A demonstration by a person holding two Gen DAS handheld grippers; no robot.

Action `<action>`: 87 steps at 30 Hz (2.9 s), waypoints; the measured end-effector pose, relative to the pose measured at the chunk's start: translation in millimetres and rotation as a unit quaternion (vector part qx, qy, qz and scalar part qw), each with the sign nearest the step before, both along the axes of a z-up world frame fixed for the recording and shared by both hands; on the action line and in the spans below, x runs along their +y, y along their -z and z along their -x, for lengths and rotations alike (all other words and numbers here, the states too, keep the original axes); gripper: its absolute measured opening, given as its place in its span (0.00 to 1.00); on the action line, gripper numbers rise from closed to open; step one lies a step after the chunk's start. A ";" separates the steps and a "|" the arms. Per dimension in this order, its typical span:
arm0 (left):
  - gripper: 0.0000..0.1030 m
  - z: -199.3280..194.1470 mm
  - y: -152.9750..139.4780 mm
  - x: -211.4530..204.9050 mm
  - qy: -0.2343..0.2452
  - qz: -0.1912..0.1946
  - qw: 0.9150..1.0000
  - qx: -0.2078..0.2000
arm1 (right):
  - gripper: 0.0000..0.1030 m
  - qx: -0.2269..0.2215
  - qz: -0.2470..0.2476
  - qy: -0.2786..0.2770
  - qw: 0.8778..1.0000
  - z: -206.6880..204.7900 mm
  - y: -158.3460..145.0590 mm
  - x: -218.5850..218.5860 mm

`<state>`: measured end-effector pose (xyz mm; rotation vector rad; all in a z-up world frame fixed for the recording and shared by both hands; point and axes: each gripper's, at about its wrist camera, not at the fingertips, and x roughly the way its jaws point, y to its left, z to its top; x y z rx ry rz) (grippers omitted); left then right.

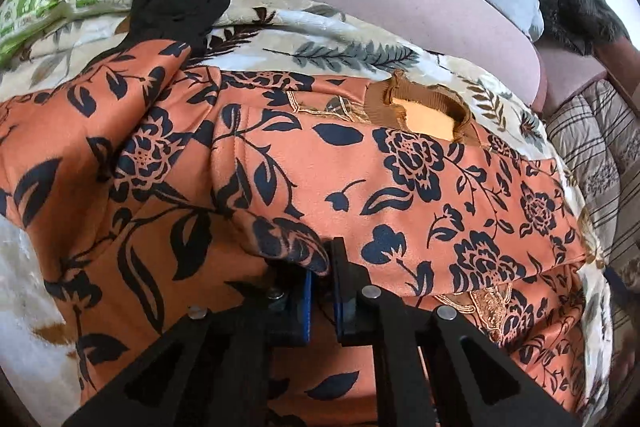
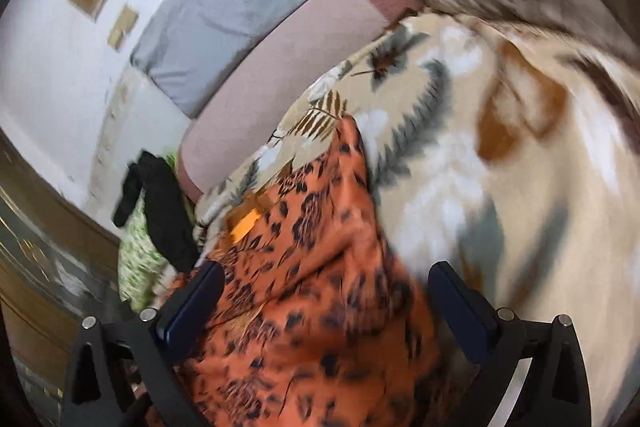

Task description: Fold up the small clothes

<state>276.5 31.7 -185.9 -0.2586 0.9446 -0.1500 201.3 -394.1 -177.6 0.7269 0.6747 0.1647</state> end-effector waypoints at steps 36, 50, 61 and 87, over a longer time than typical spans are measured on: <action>0.13 -5.9 0.8 -9.4 0.035 -0.077 0.996 -0.033 | 0.69 0.028 -0.009 -0.036 0.999 -88.8 0.8 0.1; 0.31 28.6 -37.9 17.5 0.027 -0.016 0.999 -0.041 | 0.93 0.098 -0.035 -0.077 0.992 -75.1 51.3 19.6; 0.64 73.3 -30.1 273.1 -0.259 0.265 0.928 -0.041 | 0.88 0.029 0.045 -0.073 0.996 52.7 9.5 70.1; 0.62 33.8 5.8 414.7 -0.410 0.297 0.861 -0.040 | 0.88 0.060 0.066 -0.074 0.993 79.2 34.4 103.6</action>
